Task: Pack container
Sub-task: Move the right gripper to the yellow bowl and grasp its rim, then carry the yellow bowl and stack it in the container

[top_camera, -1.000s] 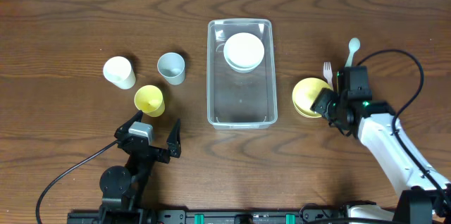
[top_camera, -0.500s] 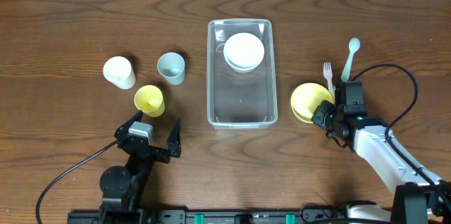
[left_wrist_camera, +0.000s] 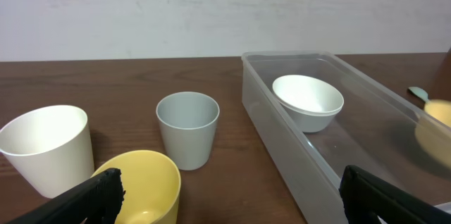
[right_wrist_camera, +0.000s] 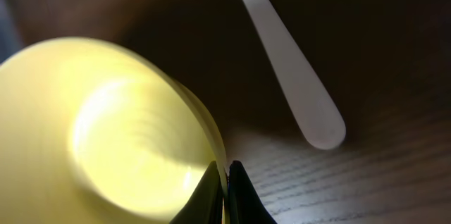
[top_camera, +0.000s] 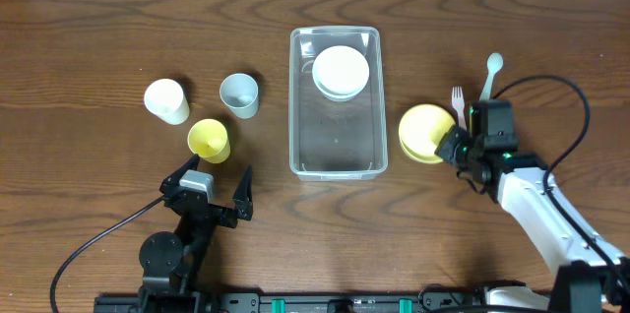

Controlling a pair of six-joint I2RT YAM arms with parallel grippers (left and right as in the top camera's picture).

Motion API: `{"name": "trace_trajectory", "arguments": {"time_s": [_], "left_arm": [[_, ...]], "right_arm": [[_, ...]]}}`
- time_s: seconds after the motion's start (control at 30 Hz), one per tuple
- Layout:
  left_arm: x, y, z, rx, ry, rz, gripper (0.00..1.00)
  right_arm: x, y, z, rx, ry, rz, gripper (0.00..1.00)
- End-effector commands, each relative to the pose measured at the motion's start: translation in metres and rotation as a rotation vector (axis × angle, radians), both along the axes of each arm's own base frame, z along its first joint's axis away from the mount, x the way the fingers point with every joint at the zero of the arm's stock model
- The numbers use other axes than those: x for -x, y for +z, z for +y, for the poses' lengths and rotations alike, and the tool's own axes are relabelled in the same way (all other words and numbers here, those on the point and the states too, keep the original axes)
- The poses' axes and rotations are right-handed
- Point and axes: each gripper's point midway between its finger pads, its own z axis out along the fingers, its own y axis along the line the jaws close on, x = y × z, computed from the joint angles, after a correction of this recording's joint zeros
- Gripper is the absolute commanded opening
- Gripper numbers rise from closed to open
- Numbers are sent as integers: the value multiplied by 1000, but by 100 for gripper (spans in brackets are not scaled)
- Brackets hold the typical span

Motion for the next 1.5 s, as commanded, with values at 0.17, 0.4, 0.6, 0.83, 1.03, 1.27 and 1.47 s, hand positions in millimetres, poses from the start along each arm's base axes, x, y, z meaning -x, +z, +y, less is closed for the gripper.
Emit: {"name": "trace_trajectory", "arguments": {"time_s": [0.17, 0.4, 0.6, 0.83, 1.03, 1.27, 1.47], "left_arm": [[0, -16, 0, -8, -2, 36, 98], [0, -16, 0, -8, -2, 36, 98], [0, -16, 0, -8, -2, 36, 98], [0, -16, 0, -8, -2, 36, 98], [0, -16, 0, -8, -2, 36, 98], [0, -16, 0, -8, -2, 36, 98], [0, -16, 0, -8, -2, 36, 98]], "right_arm": [[-40, 119, 8, -10, 71, -278, 1], [-64, 195, 52, -154, 163, -545, 1], [-83, 204, 97, -206, 223, -634, 6], [-116, 172, 119, -260, 207, -580, 4], [-142, 147, 142, -299, 263, -509, 2], [-149, 123, 168, -288, 296, -445, 2], [-148, 89, 178, -269, 311, -377, 2]]}}
